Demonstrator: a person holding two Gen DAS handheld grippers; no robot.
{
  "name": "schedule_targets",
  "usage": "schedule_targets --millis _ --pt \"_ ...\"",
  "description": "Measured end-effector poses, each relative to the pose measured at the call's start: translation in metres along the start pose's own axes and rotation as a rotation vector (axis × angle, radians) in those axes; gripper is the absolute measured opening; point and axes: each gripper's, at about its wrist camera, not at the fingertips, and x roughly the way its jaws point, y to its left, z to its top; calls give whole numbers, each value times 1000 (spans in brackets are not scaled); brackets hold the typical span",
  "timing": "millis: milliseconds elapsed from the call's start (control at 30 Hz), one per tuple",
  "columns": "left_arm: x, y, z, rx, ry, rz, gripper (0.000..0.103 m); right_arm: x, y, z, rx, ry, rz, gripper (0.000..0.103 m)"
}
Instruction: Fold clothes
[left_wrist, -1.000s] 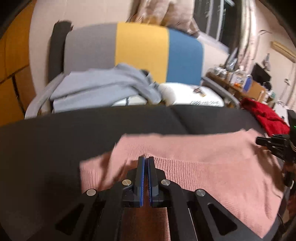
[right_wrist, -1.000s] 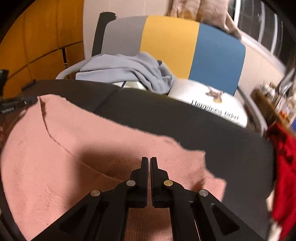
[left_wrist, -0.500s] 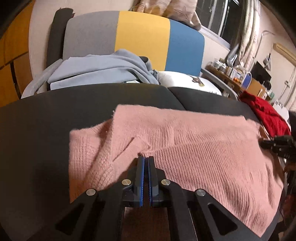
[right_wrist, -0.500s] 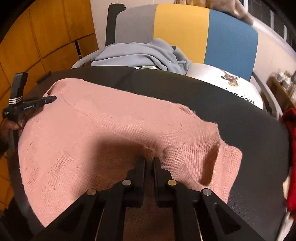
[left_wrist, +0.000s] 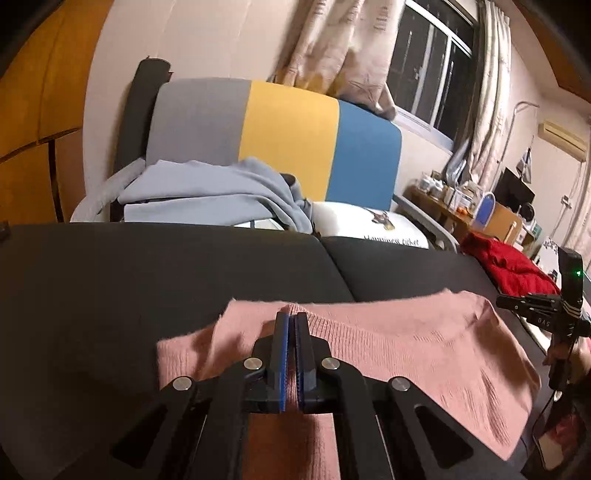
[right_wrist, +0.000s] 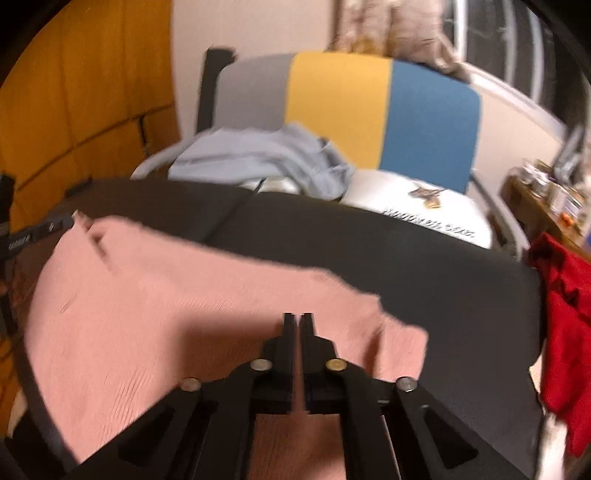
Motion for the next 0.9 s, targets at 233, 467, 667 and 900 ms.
schedule_targets --millis 233,467,667,900 --pt "41 17 -29 -97 132 19 2 44 -24 -34 153 80 39 2" --pt "40 10 -33 -59 147 15 3 19 -22 -17 88 81 179 47" --pt "39 11 -29 -48 146 3 3 48 -10 -16 17 191 129 46" --pt "13 -5 -19 14 43 -3 2 14 9 -2 -34 104 91 9"
